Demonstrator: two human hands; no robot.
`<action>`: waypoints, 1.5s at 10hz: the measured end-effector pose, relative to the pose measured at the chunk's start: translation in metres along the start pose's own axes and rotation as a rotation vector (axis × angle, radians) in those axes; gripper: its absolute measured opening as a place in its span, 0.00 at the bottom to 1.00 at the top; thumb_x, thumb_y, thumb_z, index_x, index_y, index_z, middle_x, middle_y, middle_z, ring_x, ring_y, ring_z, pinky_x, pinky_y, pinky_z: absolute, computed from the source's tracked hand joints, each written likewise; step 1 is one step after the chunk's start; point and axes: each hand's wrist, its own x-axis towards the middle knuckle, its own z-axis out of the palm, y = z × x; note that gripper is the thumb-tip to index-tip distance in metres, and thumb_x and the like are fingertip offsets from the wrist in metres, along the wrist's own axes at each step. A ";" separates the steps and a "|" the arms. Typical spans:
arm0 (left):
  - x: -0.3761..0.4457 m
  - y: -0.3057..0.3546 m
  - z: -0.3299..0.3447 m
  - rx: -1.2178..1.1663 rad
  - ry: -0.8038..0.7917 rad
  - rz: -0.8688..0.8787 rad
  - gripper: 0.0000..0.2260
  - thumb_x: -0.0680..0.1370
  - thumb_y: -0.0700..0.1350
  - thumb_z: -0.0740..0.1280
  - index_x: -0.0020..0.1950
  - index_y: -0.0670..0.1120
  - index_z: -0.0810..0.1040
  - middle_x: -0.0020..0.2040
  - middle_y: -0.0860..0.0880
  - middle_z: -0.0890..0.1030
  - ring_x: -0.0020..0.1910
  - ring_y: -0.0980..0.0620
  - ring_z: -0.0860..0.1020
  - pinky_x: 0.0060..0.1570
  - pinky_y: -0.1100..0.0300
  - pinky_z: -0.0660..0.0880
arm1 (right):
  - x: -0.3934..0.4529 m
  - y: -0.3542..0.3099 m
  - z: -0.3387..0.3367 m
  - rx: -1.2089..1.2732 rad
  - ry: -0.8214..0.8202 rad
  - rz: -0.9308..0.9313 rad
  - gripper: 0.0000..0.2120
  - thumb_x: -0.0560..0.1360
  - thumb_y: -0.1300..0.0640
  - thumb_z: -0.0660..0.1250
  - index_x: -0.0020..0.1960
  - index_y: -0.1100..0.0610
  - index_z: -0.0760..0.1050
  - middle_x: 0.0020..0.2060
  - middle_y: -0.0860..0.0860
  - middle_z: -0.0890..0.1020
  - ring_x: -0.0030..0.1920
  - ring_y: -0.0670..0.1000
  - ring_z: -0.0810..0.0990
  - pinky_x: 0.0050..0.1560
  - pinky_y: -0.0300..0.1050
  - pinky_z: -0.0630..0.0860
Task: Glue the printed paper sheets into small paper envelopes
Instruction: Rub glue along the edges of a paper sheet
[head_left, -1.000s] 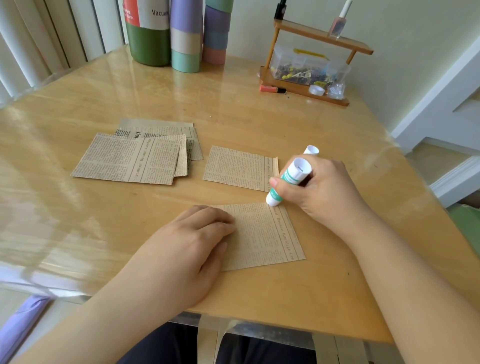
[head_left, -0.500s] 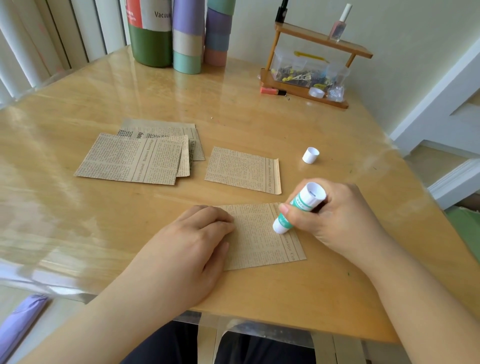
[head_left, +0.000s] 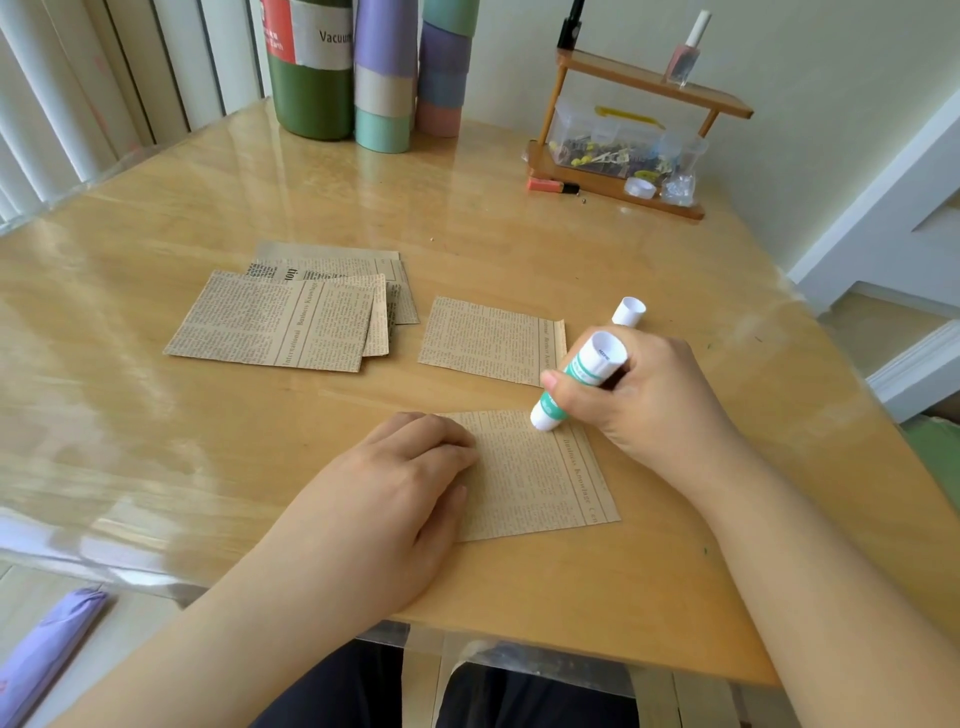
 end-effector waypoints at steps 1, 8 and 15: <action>0.000 -0.001 0.000 -0.002 0.002 0.003 0.15 0.75 0.46 0.57 0.52 0.43 0.82 0.51 0.51 0.80 0.52 0.54 0.75 0.56 0.66 0.68 | -0.015 -0.003 -0.003 0.000 -0.009 -0.004 0.12 0.72 0.59 0.71 0.35 0.65 0.75 0.31 0.46 0.84 0.31 0.53 0.75 0.33 0.43 0.70; 0.000 -0.001 0.002 0.001 0.013 0.011 0.15 0.75 0.46 0.57 0.51 0.43 0.82 0.51 0.51 0.80 0.52 0.54 0.74 0.56 0.65 0.68 | 0.015 -0.003 0.012 -0.075 -0.027 -0.017 0.14 0.74 0.56 0.69 0.33 0.63 0.75 0.31 0.45 0.84 0.36 0.52 0.79 0.44 0.17 0.56; -0.001 -0.002 0.003 0.014 0.010 0.005 0.16 0.75 0.46 0.57 0.52 0.43 0.82 0.51 0.51 0.80 0.51 0.53 0.75 0.56 0.63 0.68 | -0.010 -0.011 0.009 0.007 -0.049 0.000 0.14 0.72 0.58 0.72 0.35 0.67 0.74 0.30 0.46 0.84 0.30 0.52 0.75 0.33 0.42 0.71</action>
